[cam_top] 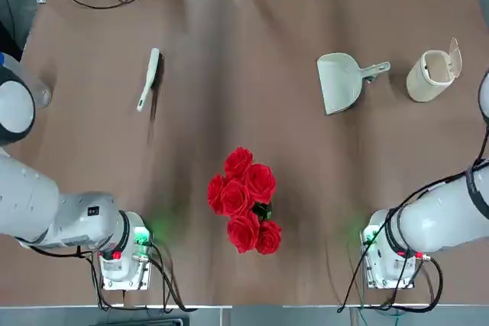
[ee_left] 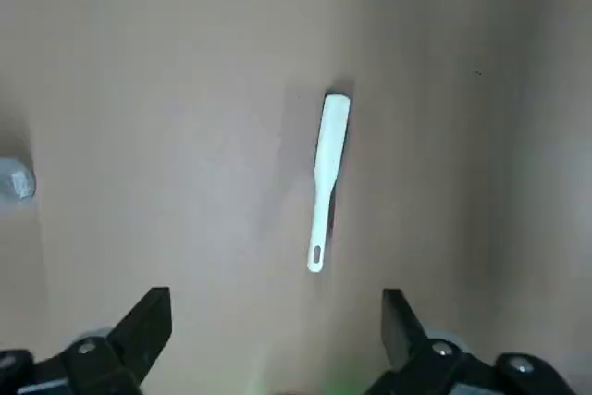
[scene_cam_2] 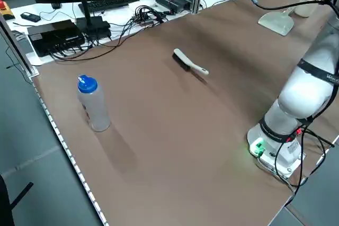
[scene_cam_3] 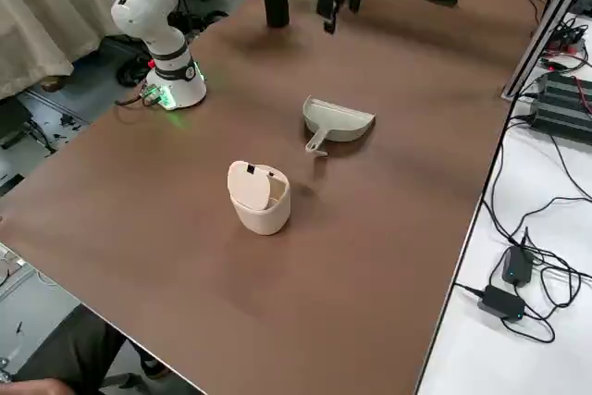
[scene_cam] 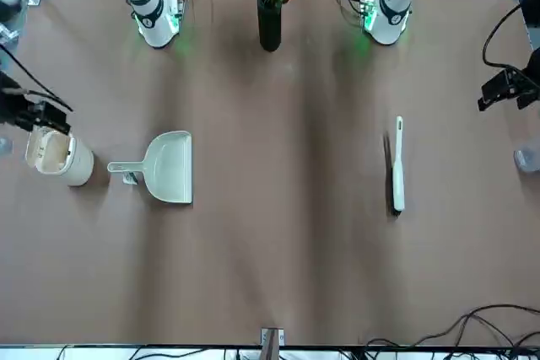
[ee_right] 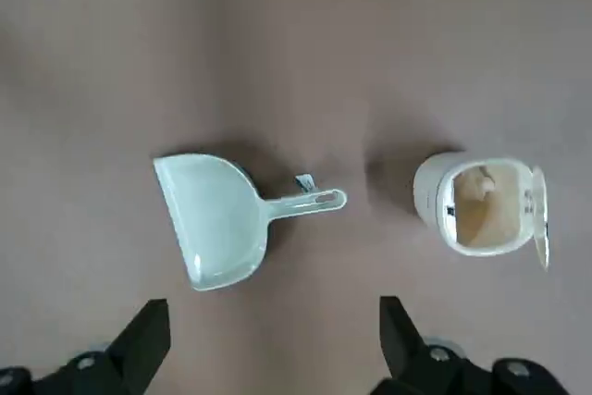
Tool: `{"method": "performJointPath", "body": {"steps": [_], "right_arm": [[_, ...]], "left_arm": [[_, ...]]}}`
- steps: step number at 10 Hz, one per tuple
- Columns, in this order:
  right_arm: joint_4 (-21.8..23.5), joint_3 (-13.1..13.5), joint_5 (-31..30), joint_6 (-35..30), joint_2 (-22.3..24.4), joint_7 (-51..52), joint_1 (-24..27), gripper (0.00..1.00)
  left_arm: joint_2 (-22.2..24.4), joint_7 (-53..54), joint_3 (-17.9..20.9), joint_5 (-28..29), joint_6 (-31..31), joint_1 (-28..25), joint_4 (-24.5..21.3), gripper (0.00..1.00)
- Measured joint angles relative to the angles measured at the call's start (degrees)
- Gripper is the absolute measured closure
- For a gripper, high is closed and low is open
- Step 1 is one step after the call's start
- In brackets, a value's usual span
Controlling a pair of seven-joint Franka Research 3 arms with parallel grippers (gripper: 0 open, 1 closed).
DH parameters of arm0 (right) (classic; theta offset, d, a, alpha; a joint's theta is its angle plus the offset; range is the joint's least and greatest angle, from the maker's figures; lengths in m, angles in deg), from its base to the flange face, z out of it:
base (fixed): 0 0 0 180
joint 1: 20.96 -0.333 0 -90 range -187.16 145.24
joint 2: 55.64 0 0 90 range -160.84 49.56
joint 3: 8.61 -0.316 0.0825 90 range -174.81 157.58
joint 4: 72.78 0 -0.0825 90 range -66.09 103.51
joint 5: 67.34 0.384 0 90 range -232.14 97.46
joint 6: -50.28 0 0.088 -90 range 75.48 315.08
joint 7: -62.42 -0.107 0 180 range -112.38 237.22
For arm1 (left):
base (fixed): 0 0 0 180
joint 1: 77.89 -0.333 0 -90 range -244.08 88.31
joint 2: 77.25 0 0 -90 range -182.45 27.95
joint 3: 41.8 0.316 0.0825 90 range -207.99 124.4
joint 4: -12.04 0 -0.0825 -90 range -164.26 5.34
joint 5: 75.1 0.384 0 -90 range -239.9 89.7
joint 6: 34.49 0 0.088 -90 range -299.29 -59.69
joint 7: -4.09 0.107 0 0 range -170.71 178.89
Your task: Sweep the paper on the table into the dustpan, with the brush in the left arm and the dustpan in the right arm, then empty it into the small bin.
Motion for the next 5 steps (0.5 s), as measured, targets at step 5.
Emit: {"method": "performJointPath", "body": {"steps": [5], "right_arm": [[0.33, -10.14, -0.02, -0.64, 2.88, -1.84, 10.09, 0.0]], "left_arm": [[0.0, 0.0, -0.17, 0.0, 0.0, 0.18, 0.01, 0.0]]}}
